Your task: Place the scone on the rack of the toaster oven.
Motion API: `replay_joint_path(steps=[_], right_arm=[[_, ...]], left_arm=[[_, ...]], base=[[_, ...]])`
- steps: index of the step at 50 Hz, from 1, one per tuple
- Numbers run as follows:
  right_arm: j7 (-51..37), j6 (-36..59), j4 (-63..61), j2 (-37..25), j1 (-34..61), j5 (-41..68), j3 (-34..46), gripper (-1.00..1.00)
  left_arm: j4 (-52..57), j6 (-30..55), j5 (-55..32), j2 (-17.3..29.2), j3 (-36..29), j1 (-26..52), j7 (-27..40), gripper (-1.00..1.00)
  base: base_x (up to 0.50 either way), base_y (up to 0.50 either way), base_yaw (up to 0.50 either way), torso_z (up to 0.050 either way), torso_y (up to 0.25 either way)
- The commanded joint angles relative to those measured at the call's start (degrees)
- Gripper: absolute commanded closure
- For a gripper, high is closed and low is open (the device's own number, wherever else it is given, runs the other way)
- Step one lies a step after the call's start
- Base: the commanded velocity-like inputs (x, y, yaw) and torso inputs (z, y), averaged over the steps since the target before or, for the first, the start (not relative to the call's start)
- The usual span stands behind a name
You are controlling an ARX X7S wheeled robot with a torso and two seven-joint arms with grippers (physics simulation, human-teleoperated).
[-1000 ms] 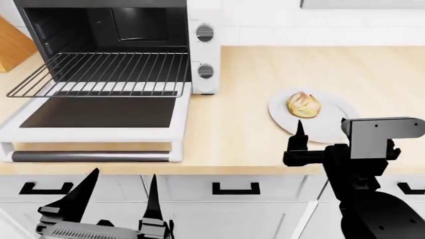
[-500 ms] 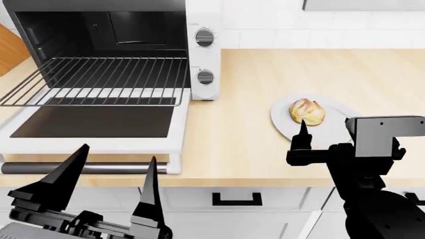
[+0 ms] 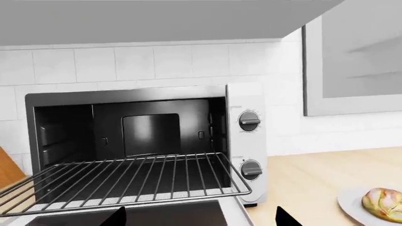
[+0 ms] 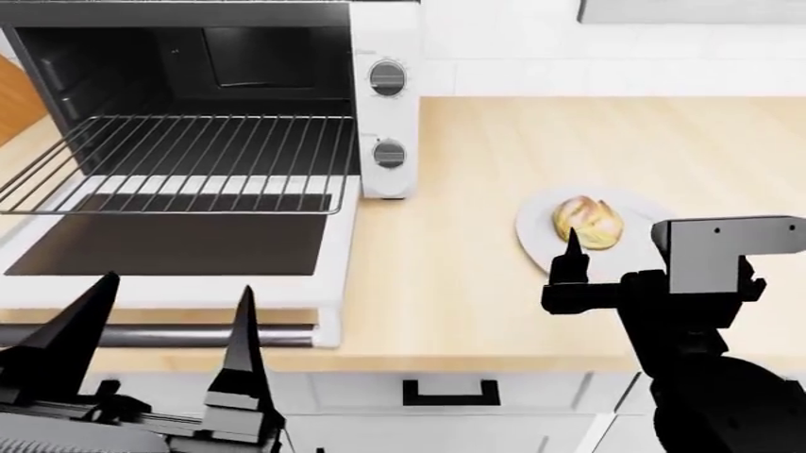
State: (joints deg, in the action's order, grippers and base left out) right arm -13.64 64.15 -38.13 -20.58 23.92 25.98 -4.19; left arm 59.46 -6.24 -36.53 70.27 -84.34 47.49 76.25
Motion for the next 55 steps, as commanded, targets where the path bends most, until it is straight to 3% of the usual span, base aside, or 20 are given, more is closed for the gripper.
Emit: replay_joint_path(steps=[1, 39, 55], right_arm=[[-0.53, 2.49, -1.19, -0.49, 0.83, 0.95, -0.36, -1.0], [-4.79, 21.86, -11.0, -0.49, 10.44, 7.78, -4.02, -1.0], [-9.02, 25.66, -12.72, -1.71, 11.85, 14.94, -7.24, -1.0]], left_arm=[[-0.04, -1.54, 0.25, 1.08, -5.28, 3.84, 2.34, -1.0], [-1.47, -2.79, 0.59, 0.76, -5.81, 3.04, 2.21, -1.0], [-10.46, -8.74, -0.52, -2.03, -6.66, -0.28, -0.3, -1.0]], base=[[0.11, 0.0, 0.0, 0.0, 0.0], [0.11, 0.0, 0.0, 0.0, 0.0], [0.11, 0.0, 0.0, 0.0, 0.001]])
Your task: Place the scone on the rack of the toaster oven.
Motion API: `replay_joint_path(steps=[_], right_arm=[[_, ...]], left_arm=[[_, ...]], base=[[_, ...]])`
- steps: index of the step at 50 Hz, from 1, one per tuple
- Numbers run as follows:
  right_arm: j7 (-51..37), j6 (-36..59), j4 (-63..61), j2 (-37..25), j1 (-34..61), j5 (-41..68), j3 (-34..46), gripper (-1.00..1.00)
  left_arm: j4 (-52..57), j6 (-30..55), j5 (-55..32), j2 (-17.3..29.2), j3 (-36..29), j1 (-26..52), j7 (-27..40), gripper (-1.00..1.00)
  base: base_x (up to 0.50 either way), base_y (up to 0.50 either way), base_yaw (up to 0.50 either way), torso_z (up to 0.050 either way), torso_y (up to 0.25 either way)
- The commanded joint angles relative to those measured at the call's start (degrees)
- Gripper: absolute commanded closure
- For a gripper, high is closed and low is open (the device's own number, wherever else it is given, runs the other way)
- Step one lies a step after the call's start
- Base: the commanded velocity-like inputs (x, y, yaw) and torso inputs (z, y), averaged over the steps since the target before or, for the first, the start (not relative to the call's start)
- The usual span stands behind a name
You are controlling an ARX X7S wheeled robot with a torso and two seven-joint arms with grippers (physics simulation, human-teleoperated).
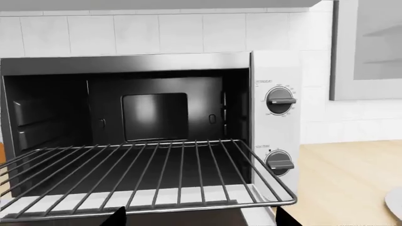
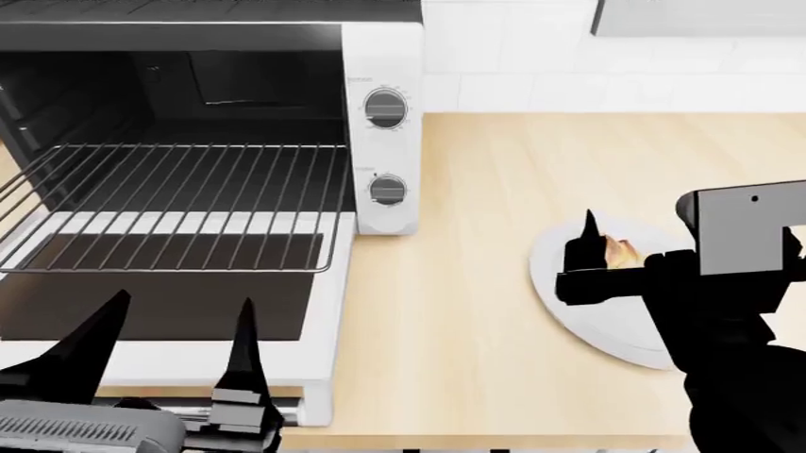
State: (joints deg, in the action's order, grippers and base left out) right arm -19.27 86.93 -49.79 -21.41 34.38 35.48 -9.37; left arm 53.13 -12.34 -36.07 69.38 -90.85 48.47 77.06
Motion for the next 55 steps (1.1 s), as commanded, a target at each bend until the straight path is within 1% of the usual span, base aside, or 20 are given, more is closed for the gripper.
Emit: replay_joint_path(steps=[1, 19, 26, 31, 40, 46, 55], right_arm=[[-4.28, 2.84, -0.92, -1.13, 1.44, 6.6, -2.26, -1.0], [-16.49, 2.44, 0.86, -4.48, 3.23, 23.3, -4.11, -1.0], [-20.43, 2.05, 1.57, -5.66, 3.57, 28.36, -4.45, -1.0], [-23.17, 2.2, 2.45, -6.48, 4.1, 31.75, -4.45, -1.0], [-32.95, 1.97, 5.67, -8.62, 7.58, 42.23, -2.34, -1.0], [-34.79, 0.65, 6.45, -9.53, 8.1, 43.88, -0.65, -1.0], [-38.57, 0.0, 8.34, -11.03, 10.2, 49.4, 0.8, -1.0]], left_arm=[[-4.24, -2.73, -1.05, -1.13, -0.12, -1.29, -1.16, -1.0], [-13.24, -7.87, -6.11, -3.37, 0.79, -2.42, -4.78, -1.0], [-16.9, -9.01, -7.95, -5.13, 0.99, -2.89, -6.17, -1.0], [-16.83, -9.2, -8.02, -5.04, 1.12, -3.04, -6.11, -1.0], [-16.41, -9.09, -7.51, -5.01, 1.24, -3.31, -5.86, -1.0], [-16.48, -9.11, -7.53, -4.94, 1.36, -3.43, -5.9, -1.0], [-15.75, -8.59, -7.33, -4.79, 1.52, -3.38, -5.71, -1.0]], base=[[0.11, 0.0, 0.0, 0.0, 0.0], [0.06, 0.0, 0.0, 0.0, 0.0], [0.0, 0.0, 0.0, 0.0, 0.0], [0.0, 0.0, 0.0, 0.0, 0.0], [0.01, 0.0, 0.0, 0.0, 0.0], [0.02, 0.0, 0.0, 0.0, 0.0], [0.02, 0.0, 0.0, 0.0, 0.0]])
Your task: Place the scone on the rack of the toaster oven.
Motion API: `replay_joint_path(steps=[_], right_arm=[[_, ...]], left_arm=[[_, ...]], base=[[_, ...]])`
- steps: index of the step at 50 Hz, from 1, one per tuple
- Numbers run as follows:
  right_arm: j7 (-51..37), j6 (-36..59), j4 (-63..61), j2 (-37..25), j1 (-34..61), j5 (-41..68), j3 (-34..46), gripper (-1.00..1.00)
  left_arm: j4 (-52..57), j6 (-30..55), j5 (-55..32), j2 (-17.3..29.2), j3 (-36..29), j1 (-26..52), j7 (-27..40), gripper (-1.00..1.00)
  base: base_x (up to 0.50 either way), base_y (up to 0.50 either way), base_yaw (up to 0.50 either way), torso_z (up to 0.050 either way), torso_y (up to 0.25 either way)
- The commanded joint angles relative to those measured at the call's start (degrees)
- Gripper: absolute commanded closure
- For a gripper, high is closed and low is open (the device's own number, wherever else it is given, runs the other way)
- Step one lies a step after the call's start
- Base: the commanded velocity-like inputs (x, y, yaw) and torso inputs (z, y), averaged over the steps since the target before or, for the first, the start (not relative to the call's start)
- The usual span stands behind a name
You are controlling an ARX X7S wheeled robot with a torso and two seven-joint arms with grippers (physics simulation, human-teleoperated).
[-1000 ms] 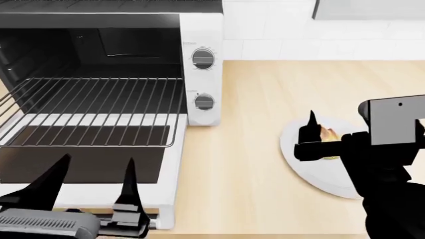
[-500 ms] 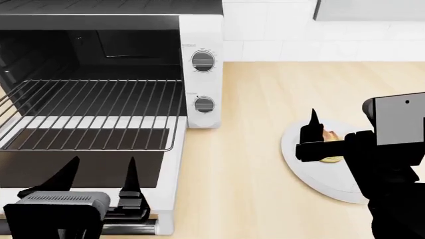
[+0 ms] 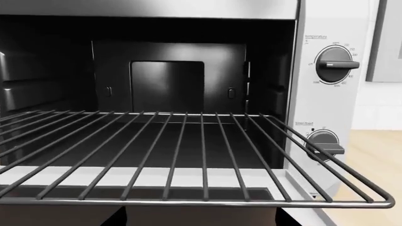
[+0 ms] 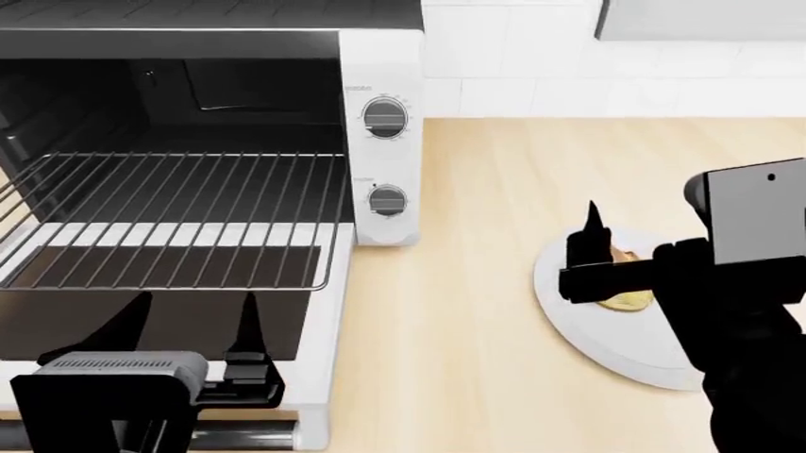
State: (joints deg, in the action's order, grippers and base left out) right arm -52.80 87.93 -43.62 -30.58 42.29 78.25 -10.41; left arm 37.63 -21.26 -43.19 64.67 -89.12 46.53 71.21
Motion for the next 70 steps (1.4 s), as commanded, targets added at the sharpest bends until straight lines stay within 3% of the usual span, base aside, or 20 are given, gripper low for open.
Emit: replay_joint_path(steps=[1, 19, 39, 51, 62, 70], right_arm=[[-5.15, -1.18, 2.4, -2.11, 2.47, 7.09, 1.89, -1.0], [5.22, -2.82, 13.07, -3.63, -1.6, 9.91, 6.12, -1.0], [-0.55, -3.48, 21.41, -5.46, 0.78, 19.57, 12.61, -1.0], [-1.91, -6.23, 19.81, -8.37, 3.12, 20.39, 10.58, -1.0], [-8.28, -8.47, 17.17, -10.24, 9.87, 25.34, 11.52, -1.0], [-3.85, -9.26, 18.39, -10.32, 9.03, 20.33, 9.92, -1.0]], left_arm=[[-0.18, 0.34, -0.17, -0.05, -0.2, -1.47, 0.16, -1.0], [-0.67, -0.13, -0.1, 0.02, 0.09, -2.16, 0.07, -1.0], [-2.2, -1.02, -0.39, -0.21, 0.39, -3.05, -0.56, -1.0], [-2.47, -1.04, -0.44, -0.29, 0.55, -3.33, -0.7, -1.0], [-2.15, -0.27, -0.45, -0.66, 0.64, -3.31, -0.68, -1.0], [-2.25, -0.06, -0.51, -0.86, 0.75, -3.38, -0.81, -1.0]], base=[[0.0, 0.0, 0.0, 0.0, 0.0], [0.0, 0.0, 0.0, 0.0, 0.0], [0.0, 0.0, 0.0, 0.0, 0.0], [0.0, 0.0, 0.0, 0.0, 0.0], [0.0, 0.0, 0.0, 0.0, 0.0], [0.0, 0.0, 0.0, 0.0, 0.0]])
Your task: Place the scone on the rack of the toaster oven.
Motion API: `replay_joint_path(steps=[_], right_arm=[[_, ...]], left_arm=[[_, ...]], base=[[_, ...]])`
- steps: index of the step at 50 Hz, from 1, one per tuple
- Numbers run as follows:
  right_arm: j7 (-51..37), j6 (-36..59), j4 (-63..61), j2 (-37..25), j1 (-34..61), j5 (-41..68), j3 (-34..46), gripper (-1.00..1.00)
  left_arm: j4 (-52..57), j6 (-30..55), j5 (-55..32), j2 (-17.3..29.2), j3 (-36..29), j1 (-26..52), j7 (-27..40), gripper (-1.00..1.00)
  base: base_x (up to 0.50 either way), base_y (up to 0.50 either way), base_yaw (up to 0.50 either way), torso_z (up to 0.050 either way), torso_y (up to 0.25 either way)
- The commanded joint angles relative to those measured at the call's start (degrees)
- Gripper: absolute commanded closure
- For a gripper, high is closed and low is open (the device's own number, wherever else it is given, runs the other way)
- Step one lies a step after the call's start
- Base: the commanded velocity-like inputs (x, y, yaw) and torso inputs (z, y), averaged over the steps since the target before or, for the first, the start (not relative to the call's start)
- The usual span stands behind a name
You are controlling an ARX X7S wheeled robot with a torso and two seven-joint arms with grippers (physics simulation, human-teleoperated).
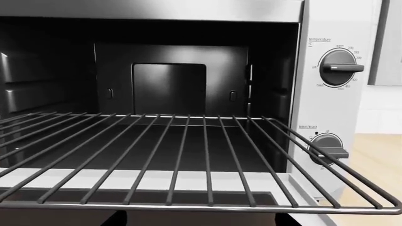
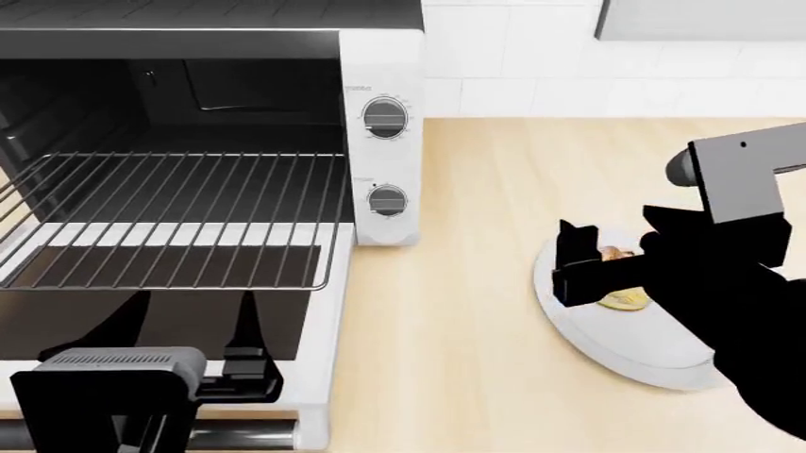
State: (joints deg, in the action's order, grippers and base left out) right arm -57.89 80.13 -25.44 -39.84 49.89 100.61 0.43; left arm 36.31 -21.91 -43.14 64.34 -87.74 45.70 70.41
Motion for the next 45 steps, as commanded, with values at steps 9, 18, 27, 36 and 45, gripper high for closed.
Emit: replay_joint_path(steps=[9, 18, 27, 36, 45], right_arm=[[9.93, -2.12, 7.57, 0.52, 1.12, -12.26, 2.68, -1.0], [15.11, -4.25, 11.4, 1.29, -0.82, -19.47, 6.43, -1.0], [13.41, -3.43, 13.07, 0.41, -1.44, -17.04, 5.9, -1.0], [23.04, -8.63, 16.02, -1.69, -6.51, -24.67, 8.03, -1.0], [24.71, -10.22, 16.5, -1.71, -9.15, -26.14, 8.99, -1.0]], left_arm=[[-1.03, 0.66, -0.6, -0.58, -0.47, -2.68, -0.16, -1.0], [-1.88, 0.07, -0.85, -0.65, -0.27, -3.08, -0.53, -1.0], [-1.95, 0.12, -0.83, -0.75, -0.16, -3.24, -0.62, -1.0], [-1.95, 0.13, -0.85, -0.68, 0.0, -3.4, -0.72, -1.0], [-2.25, 0.02, -0.95, -0.72, 0.18, -3.61, -0.87, -1.0]], base=[[0.0, 0.0, 0.0, 0.0, 0.0], [0.0, 0.0, 0.0, 0.0, 0.0], [0.0, 0.0, 0.0, 0.0, 0.0], [0.0, 0.0, 0.0, 0.0, 0.0], [0.0, 0.0, 0.0, 0.0, 0.0]])
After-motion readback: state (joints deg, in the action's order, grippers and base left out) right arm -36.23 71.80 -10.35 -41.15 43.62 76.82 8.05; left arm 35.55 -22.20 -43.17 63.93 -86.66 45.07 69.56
